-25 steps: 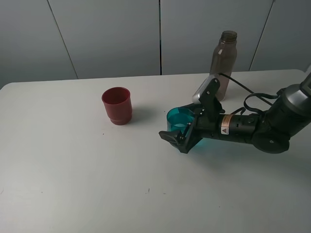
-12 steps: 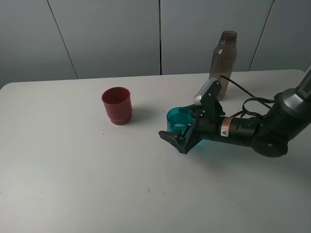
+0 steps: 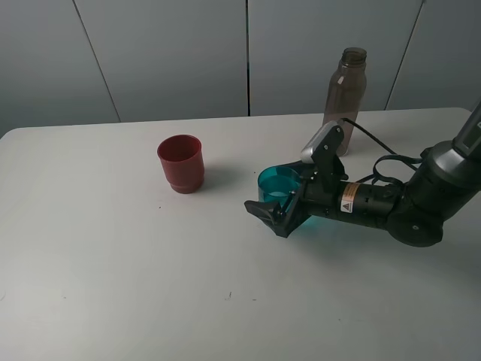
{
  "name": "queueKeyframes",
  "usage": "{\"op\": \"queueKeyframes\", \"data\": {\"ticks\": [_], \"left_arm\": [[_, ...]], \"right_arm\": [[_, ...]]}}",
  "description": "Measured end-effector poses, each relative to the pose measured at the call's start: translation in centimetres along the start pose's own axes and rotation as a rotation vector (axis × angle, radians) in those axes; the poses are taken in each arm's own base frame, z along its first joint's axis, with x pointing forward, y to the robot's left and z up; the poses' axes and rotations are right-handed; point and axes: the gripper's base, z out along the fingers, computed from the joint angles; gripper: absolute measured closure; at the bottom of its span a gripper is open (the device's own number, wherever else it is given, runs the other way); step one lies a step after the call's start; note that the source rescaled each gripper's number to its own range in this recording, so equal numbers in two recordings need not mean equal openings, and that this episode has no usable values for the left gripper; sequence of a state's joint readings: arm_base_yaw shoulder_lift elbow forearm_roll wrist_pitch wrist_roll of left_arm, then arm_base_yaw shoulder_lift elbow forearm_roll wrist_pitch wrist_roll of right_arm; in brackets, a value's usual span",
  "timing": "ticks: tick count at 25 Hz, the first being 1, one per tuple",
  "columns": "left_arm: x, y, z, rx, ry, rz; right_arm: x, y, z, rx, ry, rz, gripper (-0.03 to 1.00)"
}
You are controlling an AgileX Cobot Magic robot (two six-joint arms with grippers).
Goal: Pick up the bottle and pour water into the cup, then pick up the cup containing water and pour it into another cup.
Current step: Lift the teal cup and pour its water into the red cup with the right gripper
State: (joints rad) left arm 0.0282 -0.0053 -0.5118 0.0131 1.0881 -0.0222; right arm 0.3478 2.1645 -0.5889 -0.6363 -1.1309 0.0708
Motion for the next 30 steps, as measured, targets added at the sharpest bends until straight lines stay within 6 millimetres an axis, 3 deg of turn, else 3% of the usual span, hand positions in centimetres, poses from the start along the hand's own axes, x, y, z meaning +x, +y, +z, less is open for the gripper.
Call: {"op": "queueKeyframes", "data": {"ticks": [3, 4, 6, 7, 8, 24, 30], "left_arm": [[0.0, 0.0, 0.0, 0.000, 0.000, 0.000], [0.0, 0.0, 0.0, 0.000, 0.000, 0.000], [0.0, 0.0, 0.0, 0.000, 0.000, 0.000], [0.0, 0.0, 0.0, 0.000, 0.000, 0.000], [0.0, 0.0, 0.0, 0.000, 0.000, 0.000], [0.0, 0.0, 0.0, 0.000, 0.000, 0.000], [0.0, 0.0, 0.0, 0.000, 0.000, 0.000]], "right_arm": [[0.0, 0.0, 0.0, 0.000, 0.000, -0.002, -0.03], [0.0, 0.0, 0.0, 0.000, 0.000, -0.002, 0.02], [0.0, 0.0, 0.0, 0.000, 0.002, -0.002, 0.32], [0.1, 0.0, 0.0, 0.000, 0.007, -0.002, 0.58], [0.1, 0.0, 0.0, -0.001, 0.007, -0.005, 0.92], [0.1, 0.0, 0.0, 0.002, 0.007, 0.006, 0.93], [-1.4, -0.3, -0.4, 0.021, -0.004, 0.028, 0.93]]}}
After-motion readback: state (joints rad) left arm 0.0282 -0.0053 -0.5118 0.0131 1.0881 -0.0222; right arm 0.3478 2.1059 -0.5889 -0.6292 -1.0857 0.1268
